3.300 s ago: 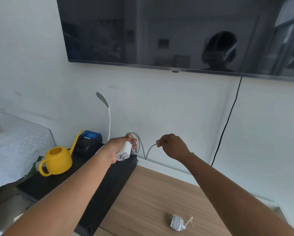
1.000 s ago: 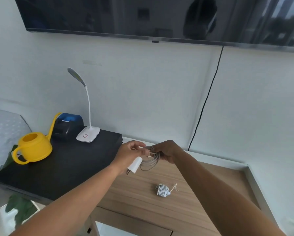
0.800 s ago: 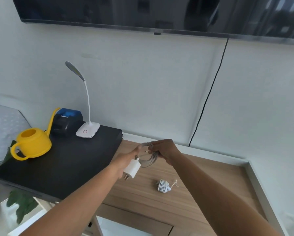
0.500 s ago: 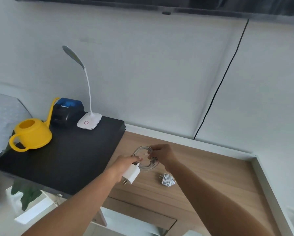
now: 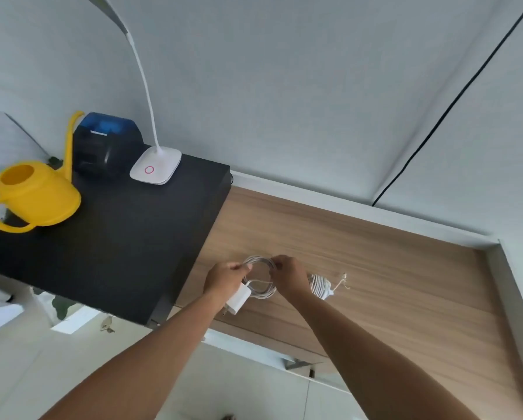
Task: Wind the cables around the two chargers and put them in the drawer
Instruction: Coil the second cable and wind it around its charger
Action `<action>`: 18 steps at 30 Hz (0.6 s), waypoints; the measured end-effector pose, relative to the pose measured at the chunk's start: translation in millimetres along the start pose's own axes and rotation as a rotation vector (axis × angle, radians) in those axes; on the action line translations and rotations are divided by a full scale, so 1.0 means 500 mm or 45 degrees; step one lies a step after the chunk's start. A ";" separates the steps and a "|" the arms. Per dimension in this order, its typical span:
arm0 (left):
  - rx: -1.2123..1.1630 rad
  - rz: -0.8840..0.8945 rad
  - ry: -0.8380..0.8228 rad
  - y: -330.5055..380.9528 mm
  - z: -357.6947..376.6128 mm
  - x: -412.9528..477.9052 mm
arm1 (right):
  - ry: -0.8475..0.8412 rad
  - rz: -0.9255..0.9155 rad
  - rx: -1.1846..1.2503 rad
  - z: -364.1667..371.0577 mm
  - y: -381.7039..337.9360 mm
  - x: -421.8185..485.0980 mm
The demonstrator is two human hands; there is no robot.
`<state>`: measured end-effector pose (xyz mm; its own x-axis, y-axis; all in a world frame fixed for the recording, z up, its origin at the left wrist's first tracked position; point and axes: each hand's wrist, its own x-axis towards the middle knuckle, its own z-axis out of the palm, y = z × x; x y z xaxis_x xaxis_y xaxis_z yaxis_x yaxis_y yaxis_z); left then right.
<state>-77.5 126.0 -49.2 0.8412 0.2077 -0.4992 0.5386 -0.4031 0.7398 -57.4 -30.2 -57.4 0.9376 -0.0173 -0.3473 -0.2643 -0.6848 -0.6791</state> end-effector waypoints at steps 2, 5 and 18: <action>0.133 0.021 0.016 -0.005 0.004 0.011 | -0.007 -0.004 -0.050 0.012 0.007 0.008; 0.245 0.043 0.007 -0.010 0.014 0.027 | -0.033 -0.037 -0.184 0.021 0.014 0.015; -0.091 0.003 -0.023 0.036 -0.006 0.020 | 0.051 -0.578 -0.399 -0.014 -0.010 -0.030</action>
<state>-59.2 123.7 -39.4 0.8417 0.1908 -0.5051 0.5393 -0.3388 0.7709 -68.6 -31.6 -44.3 0.9511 0.3069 -0.0352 0.2430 -0.8137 -0.5281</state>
